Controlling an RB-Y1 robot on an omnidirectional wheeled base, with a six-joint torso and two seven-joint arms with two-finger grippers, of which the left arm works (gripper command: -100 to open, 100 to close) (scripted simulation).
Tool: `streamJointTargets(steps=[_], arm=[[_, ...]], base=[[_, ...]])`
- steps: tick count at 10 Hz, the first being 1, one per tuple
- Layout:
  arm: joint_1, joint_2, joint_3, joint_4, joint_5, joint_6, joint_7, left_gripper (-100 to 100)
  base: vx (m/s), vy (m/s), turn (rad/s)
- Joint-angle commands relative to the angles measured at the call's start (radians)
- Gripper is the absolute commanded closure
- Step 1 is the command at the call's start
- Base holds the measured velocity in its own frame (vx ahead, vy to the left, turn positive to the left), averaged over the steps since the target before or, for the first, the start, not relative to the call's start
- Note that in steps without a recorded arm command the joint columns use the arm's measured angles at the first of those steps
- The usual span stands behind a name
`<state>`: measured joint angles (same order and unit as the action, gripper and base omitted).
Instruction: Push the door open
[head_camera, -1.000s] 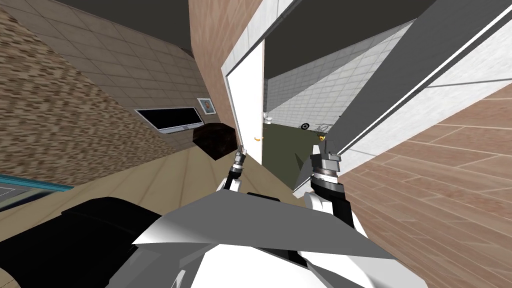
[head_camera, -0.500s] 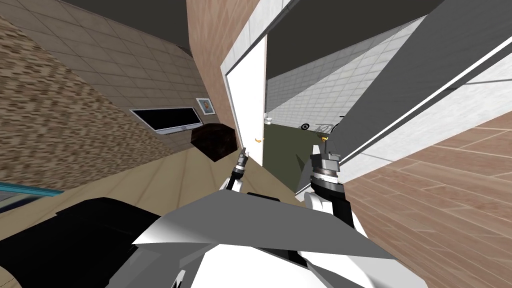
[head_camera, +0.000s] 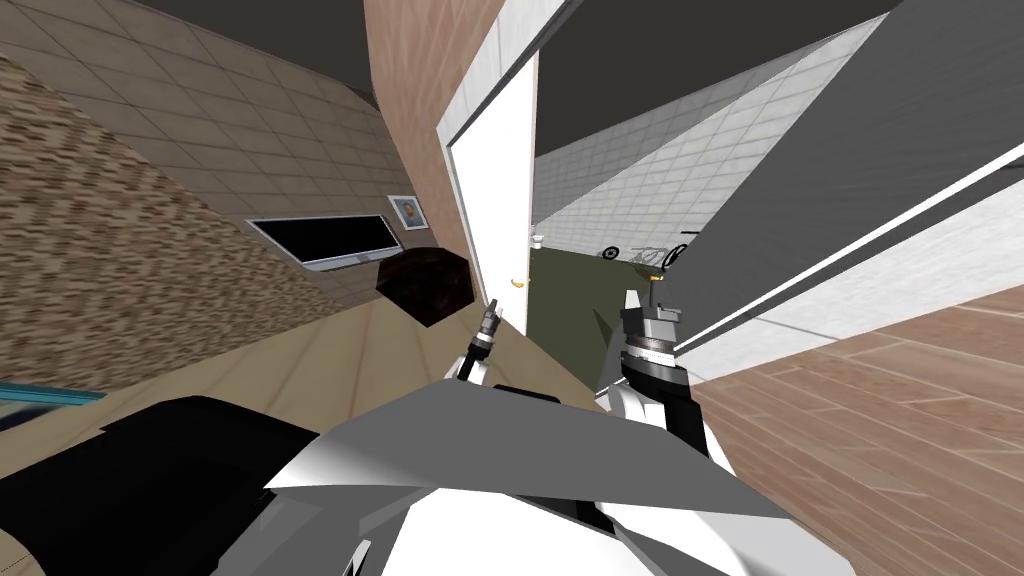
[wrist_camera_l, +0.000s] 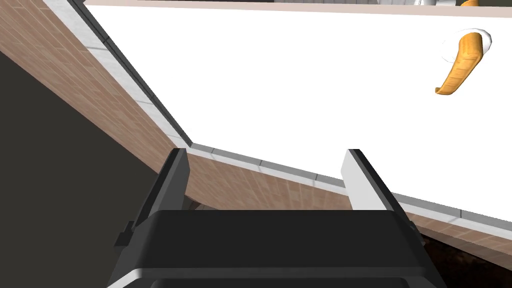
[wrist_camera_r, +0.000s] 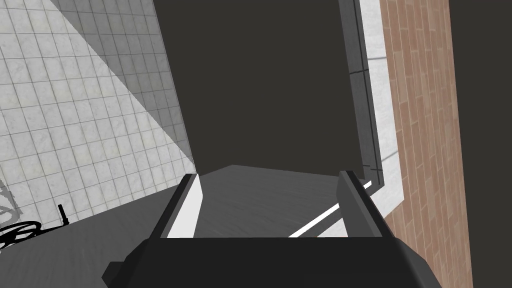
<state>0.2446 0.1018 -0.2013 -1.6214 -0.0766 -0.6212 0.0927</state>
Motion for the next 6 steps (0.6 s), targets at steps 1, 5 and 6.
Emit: streamJointTargets(steps=[1, 5, 6], arm=[[-0.020, -0.001, -0.008, 0.044, -0.005, -0.007, 0.006, -100], [-0.057, 0.002, -0.029, 0.139, -0.016, -0.026, 0.022, -100], [-0.066, 0.003, -0.034, 0.163, -0.019, -0.031, 0.026, -100]], base=[[0.117, 0.053, -0.019], [0.090, 0.065, -0.017], [0.090, 0.070, -0.019]])
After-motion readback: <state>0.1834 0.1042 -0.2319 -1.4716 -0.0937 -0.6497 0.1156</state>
